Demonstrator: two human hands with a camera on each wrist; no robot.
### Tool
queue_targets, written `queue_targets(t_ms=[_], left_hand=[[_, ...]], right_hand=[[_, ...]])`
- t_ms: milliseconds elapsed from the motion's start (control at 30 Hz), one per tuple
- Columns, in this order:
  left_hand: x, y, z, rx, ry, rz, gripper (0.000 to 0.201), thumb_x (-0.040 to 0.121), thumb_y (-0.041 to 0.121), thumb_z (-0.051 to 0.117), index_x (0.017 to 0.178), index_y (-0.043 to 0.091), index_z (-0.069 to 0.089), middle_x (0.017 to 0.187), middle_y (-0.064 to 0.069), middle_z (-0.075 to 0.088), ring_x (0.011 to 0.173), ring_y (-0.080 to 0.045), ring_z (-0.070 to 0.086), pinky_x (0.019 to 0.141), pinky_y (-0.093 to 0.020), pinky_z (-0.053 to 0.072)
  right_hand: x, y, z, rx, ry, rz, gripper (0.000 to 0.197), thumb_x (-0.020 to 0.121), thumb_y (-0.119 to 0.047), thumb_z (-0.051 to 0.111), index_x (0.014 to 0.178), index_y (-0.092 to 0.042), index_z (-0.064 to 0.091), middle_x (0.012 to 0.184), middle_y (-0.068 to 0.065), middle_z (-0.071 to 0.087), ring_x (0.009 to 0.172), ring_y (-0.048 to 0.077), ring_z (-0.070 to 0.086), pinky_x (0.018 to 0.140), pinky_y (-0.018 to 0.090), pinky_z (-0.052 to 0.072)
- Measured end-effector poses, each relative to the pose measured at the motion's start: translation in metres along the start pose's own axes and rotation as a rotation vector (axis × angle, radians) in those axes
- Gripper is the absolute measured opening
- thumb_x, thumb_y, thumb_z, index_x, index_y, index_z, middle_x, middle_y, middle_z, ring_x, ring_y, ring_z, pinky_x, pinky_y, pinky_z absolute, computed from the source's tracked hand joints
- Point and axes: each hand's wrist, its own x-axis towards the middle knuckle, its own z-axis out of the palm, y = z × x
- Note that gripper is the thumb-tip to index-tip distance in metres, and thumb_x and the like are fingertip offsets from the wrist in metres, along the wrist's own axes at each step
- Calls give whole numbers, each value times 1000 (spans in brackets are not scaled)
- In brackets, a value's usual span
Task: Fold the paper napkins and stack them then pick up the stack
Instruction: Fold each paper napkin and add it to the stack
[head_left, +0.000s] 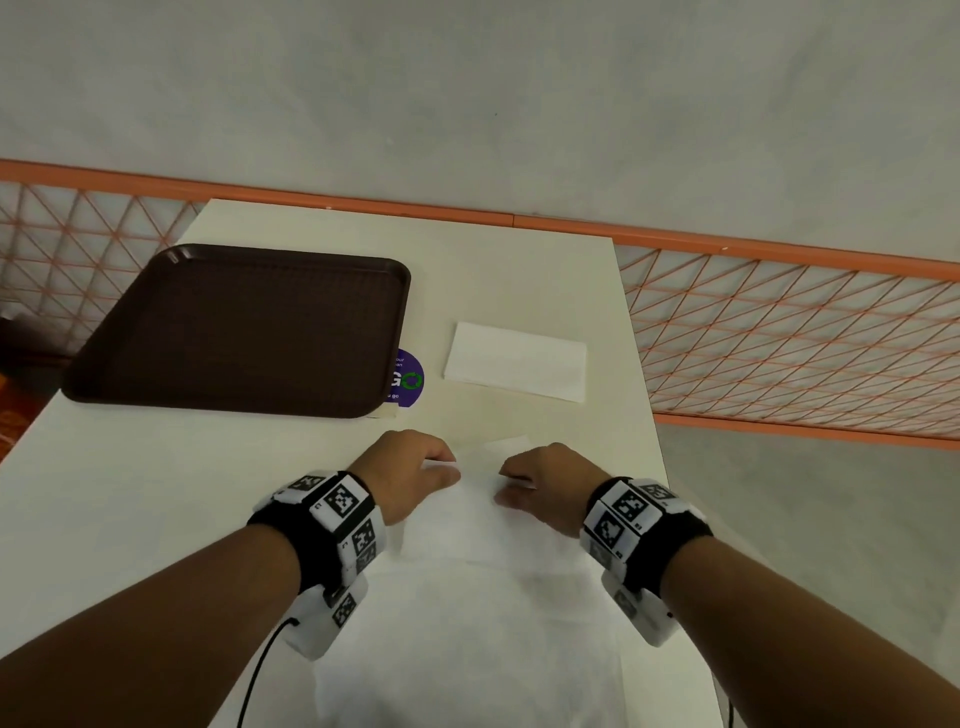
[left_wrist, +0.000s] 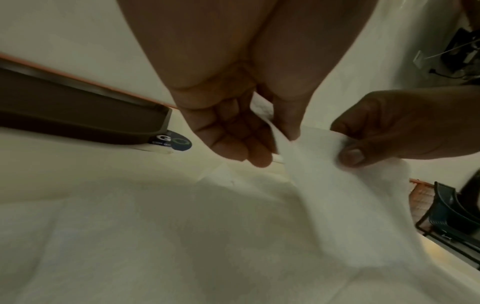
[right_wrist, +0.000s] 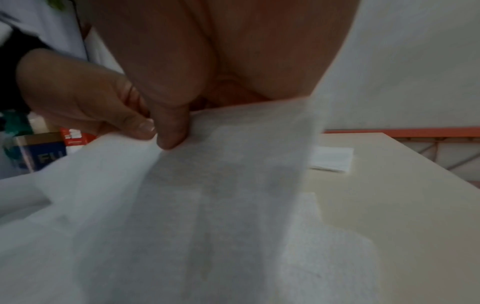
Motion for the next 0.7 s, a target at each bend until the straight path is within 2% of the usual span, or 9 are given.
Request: queue_targets(t_ms=[67,100,200,300,433,500,567,633,700], left_hand=[[0,-8,-4,-14,6,-27,12,88,30,65,89,20,71,91,5,68,89,-11,63,85,-28,50],[0,-13,-5,-22,13,-47,11,87,30,65,87,20,71,88,5,68,87,-12,63,83,-29,50],[-1,-24,-3,-65,12,-116,11,86,30,66,80,22,69,81,4,67,79,-16,63,72,-29,51],[-3,-26,5,-114,-45,-150,11,87,31,65,82,21,69,79,-2,68,63,-18,61,58,-28,52],[1,-25,16,-40,-60,-171,18,88,32,64,90,15,69,76,-2,65,57,-15,58,56,-23,49],[3,-23,22,127,-33,-176,21,90,33,61,97,15,67,84,-1,65,71,-17,60,67,-24,48],[4,-24,28,319,23,-159,26,93,36,55,111,18,62,108,-1,63,96,-20,59,82,-28,46],[2,-25,34,446,88,-77,34,95,37,48,125,20,53,124,1,53,112,-21,52,91,-33,45],[0,-22,42,552,173,142,37,94,34,42,120,15,59,121,-1,57,108,-24,58,85,-34,52]], right_hand=[[-8,8,-5,57,39,32,19,93,-33,57,94,-17,67,87,-3,62,81,14,53,69,24,38],[-12,13,-6,95,64,55,18,93,-33,57,96,-19,67,89,-4,63,82,13,54,69,23,40],[-22,26,1,271,117,145,11,91,-30,61,84,-23,66,80,-7,63,72,9,56,61,15,41],[-32,38,14,462,71,264,18,91,-26,62,78,-15,67,65,1,64,52,9,56,54,19,47],[-34,50,29,447,33,416,22,92,-29,59,74,-17,65,57,2,65,47,11,57,53,21,47],[-29,51,33,297,58,475,14,89,-31,60,82,-19,66,72,2,69,63,13,64,60,21,49],[-26,46,34,88,106,510,22,89,-35,59,107,-23,63,103,0,66,94,18,63,76,27,50],[-26,39,34,-88,180,432,38,93,-38,53,129,-25,51,126,-2,55,114,20,53,92,32,46],[-26,31,37,-186,236,258,46,96,-37,47,139,-23,41,141,-3,44,128,21,41,104,36,38]])
